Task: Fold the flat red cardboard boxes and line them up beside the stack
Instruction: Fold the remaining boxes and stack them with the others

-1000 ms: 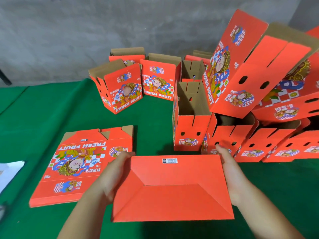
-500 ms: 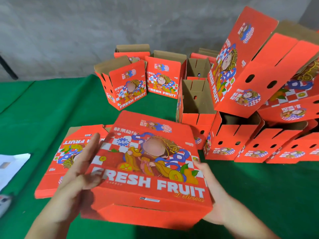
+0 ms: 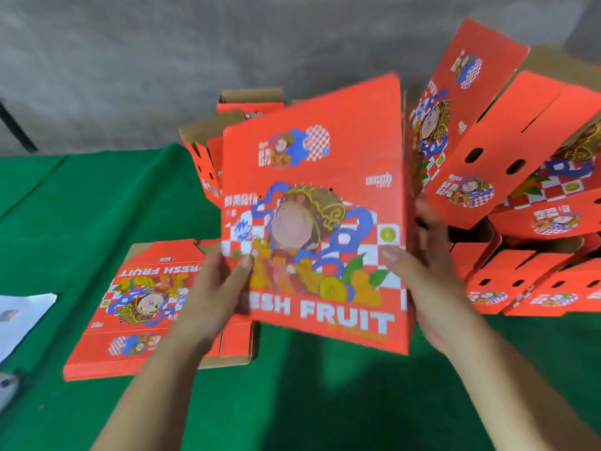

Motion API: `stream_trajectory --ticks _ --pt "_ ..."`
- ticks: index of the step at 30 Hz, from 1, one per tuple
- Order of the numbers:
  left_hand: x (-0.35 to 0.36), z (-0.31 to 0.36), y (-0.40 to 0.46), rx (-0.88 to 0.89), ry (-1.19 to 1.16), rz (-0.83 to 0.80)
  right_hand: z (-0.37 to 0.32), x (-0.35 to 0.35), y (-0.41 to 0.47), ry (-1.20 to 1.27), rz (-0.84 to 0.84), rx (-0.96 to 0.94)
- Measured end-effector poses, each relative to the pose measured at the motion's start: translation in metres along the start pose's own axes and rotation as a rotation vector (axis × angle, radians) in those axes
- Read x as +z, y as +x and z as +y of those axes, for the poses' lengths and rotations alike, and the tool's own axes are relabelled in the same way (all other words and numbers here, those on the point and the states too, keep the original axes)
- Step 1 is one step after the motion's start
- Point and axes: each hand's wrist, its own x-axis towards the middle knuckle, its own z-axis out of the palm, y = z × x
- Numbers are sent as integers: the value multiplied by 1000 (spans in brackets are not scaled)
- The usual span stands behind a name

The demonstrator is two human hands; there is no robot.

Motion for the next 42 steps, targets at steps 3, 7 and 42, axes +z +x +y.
stream_trajectory --ticks 3,7,42 --pt "61 31 30 179 168 -12 -28 8 21 -129 136 -331" --pt "124 84 60 202 -29 -313 -46 18 64 -677 563 -648" --pt "-18 -144 64 -302 858 37 206 130 28 -738 -556 608"
